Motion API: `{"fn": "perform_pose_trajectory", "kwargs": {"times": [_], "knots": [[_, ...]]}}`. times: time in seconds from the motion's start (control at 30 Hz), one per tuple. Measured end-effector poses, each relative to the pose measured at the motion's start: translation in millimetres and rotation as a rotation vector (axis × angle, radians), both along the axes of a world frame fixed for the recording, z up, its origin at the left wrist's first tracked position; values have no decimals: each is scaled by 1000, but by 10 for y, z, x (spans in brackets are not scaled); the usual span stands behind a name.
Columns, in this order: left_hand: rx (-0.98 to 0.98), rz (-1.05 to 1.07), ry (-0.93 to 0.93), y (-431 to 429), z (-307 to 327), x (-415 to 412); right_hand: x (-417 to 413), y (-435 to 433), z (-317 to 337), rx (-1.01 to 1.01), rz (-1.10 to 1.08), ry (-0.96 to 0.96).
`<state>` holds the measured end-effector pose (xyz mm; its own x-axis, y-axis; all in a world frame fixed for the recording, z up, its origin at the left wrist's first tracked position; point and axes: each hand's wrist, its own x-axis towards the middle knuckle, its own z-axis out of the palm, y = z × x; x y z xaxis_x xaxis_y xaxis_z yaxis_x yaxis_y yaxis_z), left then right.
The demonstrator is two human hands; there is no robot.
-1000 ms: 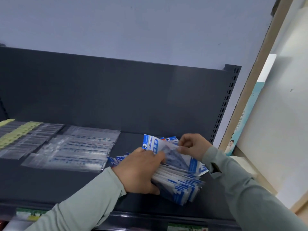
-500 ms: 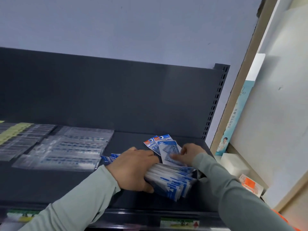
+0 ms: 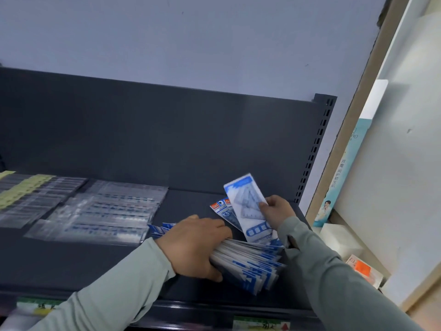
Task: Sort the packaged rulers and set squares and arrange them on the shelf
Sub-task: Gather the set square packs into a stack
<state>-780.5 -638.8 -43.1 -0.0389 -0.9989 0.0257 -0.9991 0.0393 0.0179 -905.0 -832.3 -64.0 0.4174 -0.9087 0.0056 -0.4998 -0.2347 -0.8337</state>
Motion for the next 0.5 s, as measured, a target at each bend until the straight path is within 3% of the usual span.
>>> {"fn": "perform_pose_trajectory", "kwargs": {"times": [0.1,0.17,0.23,0.3,0.4,0.5], "knots": [[5,-6,-14,2,6,-2,67,33,8,342,-27,-178],[2,-8,-14,5,8,-4,59,98,16,431,63,0],[-2,-13,-6,8,8,-1,31,130,44,258,127,267],[3,-18,-2,9,10,1,28,109,77,-81,157,495],[5,-18,1,6,15,-4,152,55,60,-353,297,566],[-2,-17,1,6,6,-5,284,39,-15,-346,461,597]]}}
